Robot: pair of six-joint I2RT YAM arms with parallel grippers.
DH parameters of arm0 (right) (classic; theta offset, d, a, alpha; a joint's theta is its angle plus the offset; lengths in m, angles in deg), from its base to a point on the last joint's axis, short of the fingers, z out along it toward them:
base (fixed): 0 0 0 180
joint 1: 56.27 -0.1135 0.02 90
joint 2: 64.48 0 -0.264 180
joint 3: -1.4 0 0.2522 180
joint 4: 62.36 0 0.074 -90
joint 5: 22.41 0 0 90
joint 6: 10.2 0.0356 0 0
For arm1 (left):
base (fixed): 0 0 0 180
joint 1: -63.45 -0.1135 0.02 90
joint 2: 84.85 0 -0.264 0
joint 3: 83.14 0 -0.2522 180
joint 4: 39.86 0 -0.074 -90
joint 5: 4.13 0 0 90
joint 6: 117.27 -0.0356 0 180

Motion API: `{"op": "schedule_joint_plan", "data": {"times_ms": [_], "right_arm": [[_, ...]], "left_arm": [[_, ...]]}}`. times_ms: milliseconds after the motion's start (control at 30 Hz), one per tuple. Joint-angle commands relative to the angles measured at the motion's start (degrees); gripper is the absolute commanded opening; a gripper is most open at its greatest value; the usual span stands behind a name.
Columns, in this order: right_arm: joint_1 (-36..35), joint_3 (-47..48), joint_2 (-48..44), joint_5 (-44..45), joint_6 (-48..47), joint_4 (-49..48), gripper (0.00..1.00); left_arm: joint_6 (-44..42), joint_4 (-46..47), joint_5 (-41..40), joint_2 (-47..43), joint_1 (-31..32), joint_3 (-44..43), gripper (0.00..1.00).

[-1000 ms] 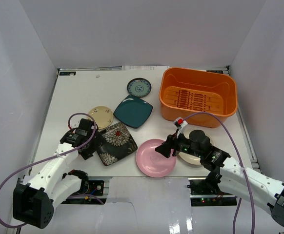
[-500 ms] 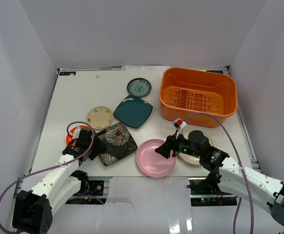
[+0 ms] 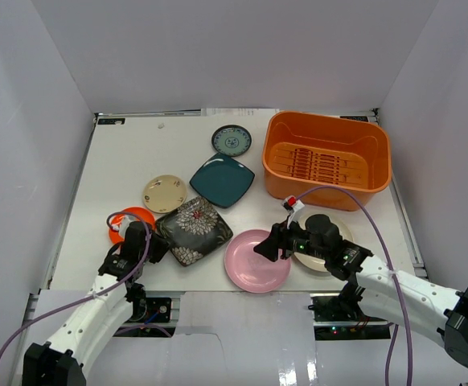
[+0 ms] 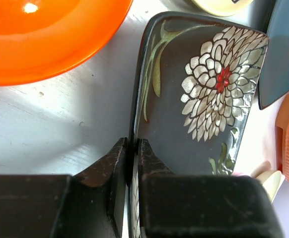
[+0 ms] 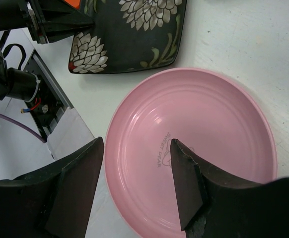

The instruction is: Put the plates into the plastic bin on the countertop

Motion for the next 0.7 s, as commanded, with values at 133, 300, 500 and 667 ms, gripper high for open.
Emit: {"op": "schedule_joint_plan", "data": {"times_ms": [133,300,500,667], "right_arm": [[-0.7,2.6,0.8,1.1,2.1,-2.5,0.62],[-1.3,4.3,3.1,0.8,2.8,-3.5,0.67],[-1.8,7.8,8.8,-0.5,3.6,-6.8,0.88],[-1.7,11.4,13.7,-0.5,2.9,-8.1,0.95]], "left_arm": [[-1.6,-4.1,1.8,-4.7,0.0,-1.7,0.00],[-4.1,-6.4,5.0,-13.2,0.0,-7.1,0.00],[-7.1,-10.1,7.7,-17.8,0.0,-13.3,0.00],[-8.0,-10.9,11.5,-20.2,0.0,-16.6,0.00]]}}
